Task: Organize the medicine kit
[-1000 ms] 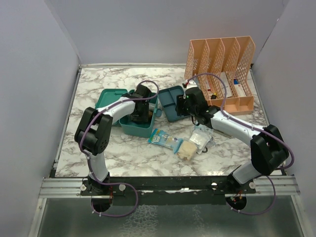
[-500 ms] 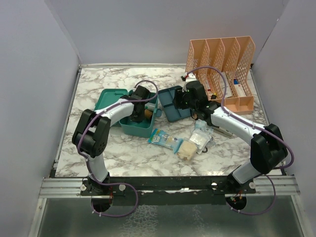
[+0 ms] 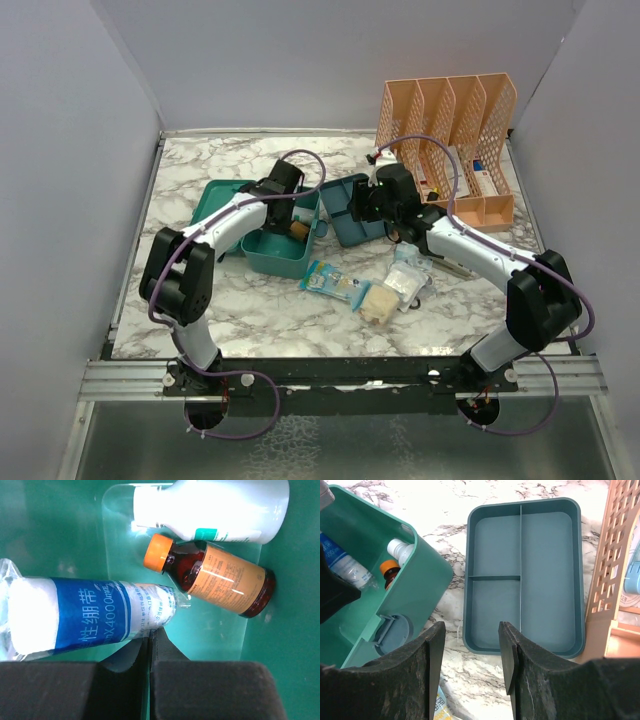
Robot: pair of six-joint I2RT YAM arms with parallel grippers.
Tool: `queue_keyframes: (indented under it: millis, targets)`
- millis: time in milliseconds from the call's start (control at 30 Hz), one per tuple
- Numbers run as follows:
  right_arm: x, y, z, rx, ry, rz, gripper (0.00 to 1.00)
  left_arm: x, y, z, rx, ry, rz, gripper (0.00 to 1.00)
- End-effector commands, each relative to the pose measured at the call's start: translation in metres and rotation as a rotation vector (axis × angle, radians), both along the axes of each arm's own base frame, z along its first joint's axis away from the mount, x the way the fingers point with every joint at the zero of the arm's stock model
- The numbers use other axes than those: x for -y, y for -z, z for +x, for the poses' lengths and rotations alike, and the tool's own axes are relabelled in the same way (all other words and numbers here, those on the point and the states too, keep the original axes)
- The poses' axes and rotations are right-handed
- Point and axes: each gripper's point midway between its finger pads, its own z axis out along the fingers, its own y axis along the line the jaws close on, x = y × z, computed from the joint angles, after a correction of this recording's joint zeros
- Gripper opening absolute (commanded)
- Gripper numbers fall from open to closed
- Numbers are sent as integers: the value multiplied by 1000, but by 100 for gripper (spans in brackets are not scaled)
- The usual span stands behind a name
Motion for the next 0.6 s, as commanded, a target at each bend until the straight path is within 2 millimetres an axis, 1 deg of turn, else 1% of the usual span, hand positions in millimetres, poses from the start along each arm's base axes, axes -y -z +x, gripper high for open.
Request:
queue_keyframes:
  millis: [0, 100, 300, 400, 433, 500, 533, 567]
  targets:
    - [-5, 3, 1, -17, -6, 29, 48, -10, -16, 4, -25, 156, 109, 0]
    - [-6, 5, 0, -28, -7, 30, 47, -20, -13, -3, -85, 195, 179, 0]
    - [-6, 11, -2, -52, -3, 34, 47, -44, -3, -28, -228, 262, 310, 0]
    - [-7, 14, -3, -66, -6, 36, 47, -51, -8, -26, -223, 260, 349, 0]
    - [-8, 15, -4, -70, -8, 39, 47, -53, -10, -24, -217, 254, 364, 4]
    - [-9, 17, -5, -76, -16, 44, 47, -55, -11, -20, -207, 233, 382, 19]
    - [-10, 17, -6, -79, -20, 47, 47, -54, -11, -18, -204, 228, 377, 27]
    - [-10, 18, -6, -80, -21, 48, 47, -52, -11, -17, -202, 225, 367, 33]
